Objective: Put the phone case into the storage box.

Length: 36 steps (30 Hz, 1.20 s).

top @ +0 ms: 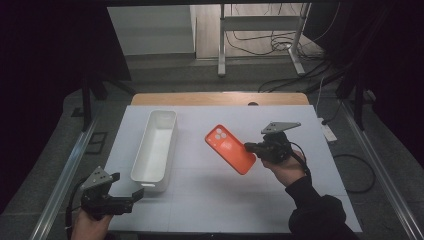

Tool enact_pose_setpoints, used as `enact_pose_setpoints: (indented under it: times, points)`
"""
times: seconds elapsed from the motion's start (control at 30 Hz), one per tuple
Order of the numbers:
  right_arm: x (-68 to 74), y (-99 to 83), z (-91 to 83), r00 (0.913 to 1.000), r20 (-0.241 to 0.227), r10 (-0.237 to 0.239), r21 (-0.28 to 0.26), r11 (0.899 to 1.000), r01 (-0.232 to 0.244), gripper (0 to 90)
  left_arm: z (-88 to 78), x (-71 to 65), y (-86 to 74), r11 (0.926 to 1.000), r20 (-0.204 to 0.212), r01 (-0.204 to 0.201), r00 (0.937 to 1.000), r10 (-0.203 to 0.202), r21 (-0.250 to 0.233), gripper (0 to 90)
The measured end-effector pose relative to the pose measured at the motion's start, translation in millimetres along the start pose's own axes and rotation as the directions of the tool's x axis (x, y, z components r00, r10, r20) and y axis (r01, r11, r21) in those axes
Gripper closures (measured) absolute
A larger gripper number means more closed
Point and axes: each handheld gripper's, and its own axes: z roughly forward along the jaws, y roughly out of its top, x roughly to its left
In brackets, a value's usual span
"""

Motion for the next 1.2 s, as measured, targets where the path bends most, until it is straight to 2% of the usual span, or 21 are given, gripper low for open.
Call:
enact_pose_setpoints:
  times: [0.2, 0.37, 0.6, 0.77, 1.2]
  points:
    - [0.2, -2.4, -5.1, 1.0, 0.006, 0.002, -0.01, 1.0, -0.002, 88.8, 6.6, -4.9, 11.3, 1.0, 0.044, 0.007, 0.999, -0.007, -0.006, 0.0]
    - [1.4, -3.5, -8.3, 0.9999, 0.01, 0.001, -0.019, 1.0, -0.001, 88.8, 15.7, -13.5, 24.9, 0.9996, 0.06, -0.03, 0.9977, 0.03, 0.001, 0.0]
    - [4.4, -4.2, -11.3, 0.9999, 0.015, -0.005, -0.03, 1.0, 0.005, 88.8, 26.3, -21.5, 40.6, 0.9991, 0.095, -0.041, 0.9946, 0.042, -0.003, 0.0]
    - [8.3, -4.6, -12.5, 0.9995, 0.024, -0.02, -0.041, 0.999, 0.021, 88.8, 35.5, -26.9, 51.8, 0.9991, 0.13, -0.043, 0.9906, 0.043, -0.001, 0.0]
    - [13.8, -5.9, -14.0, 0.9988, 0.035, -0.033, -0.061, 0.998, 0.035, 88.8, 61.7, -39.0, 75.0, 0.9996, 0.223, -0.025, 0.9747, 0.021, 0.016, 0.0]
